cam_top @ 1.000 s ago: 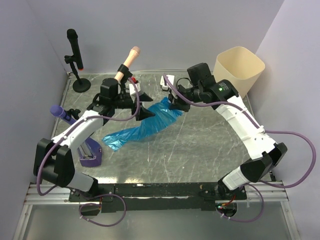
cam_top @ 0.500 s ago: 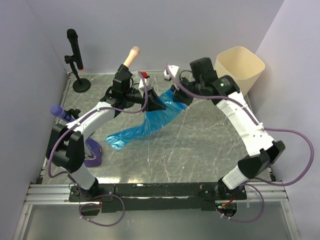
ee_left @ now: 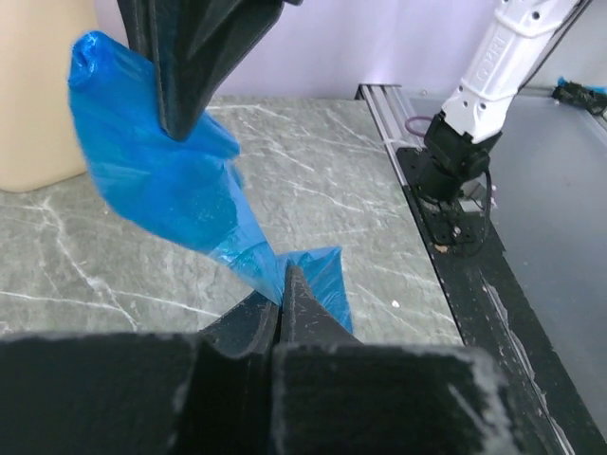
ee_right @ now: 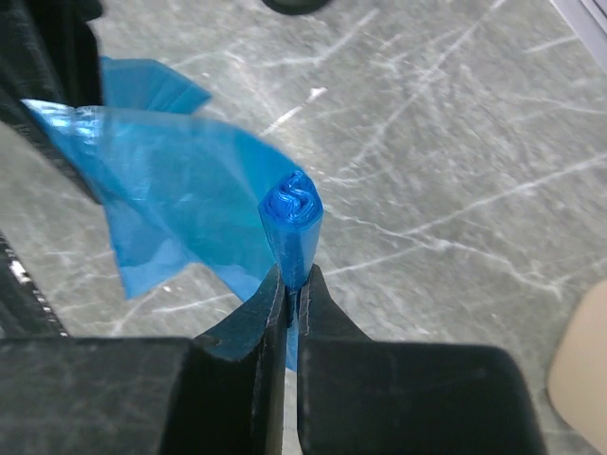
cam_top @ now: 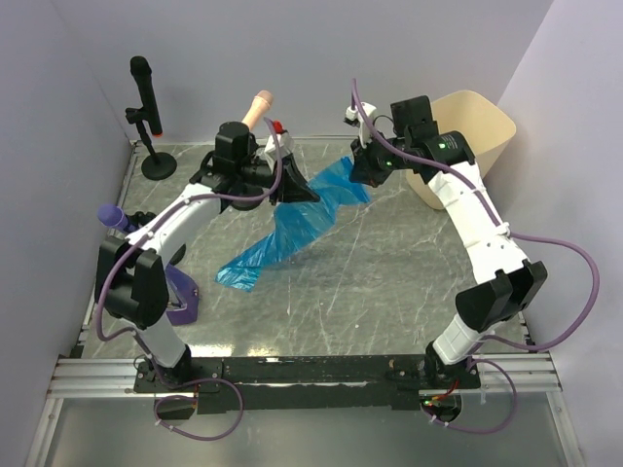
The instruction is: Put the trash bags into the trash bin
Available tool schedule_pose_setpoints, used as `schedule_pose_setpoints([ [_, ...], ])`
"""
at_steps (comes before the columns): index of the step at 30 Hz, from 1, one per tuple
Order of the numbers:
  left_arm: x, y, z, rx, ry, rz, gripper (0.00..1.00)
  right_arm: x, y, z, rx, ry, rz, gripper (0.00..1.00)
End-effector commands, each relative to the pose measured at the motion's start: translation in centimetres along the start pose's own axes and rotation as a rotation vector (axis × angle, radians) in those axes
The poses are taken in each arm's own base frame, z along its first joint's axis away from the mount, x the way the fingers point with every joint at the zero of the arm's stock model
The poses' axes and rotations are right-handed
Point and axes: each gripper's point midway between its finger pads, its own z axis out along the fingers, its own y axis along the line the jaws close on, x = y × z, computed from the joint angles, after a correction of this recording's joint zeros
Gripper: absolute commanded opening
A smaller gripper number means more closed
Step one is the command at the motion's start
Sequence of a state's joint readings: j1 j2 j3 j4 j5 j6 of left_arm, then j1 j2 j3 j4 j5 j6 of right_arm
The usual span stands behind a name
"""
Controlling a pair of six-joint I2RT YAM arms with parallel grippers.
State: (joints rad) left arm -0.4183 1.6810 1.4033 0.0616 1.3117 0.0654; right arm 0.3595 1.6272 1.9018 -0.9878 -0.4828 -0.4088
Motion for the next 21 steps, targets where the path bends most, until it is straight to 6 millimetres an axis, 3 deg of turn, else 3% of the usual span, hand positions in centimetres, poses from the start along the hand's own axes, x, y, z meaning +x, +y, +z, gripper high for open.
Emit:
schedule_pose_setpoints([
  [1,-1.5,-0.6,-0.5,0.073,0.016,0.015,0.00,-2.9,1.2,-2.1,-0.034,-0.114,0.019,0.00],
  [4,-1.9,-0.5,-1.2,0.063,0.084,0.000,0.01,-3.2,-0.2,-3.1,0.054,-0.133,0.070,0.00],
  [9,1.2,-0.7,-2.1,0.067,0.277,0.010,0.00,-5.9,-2.7,-7.0,0.217,-0.246,0.122,0.00],
  [14,2.7,-0.9,-2.8,0.019,0.334,0.008,0.01,-7.4,-2.3,-9.5,0.262,-0.326,0.069,0.00],
  [21,2.5,-0.9,-2.8,-0.051,0.298,0.039,0.01,-6.1,-1.9,-10.4,0.286,-0.321,0.077,0.00],
])
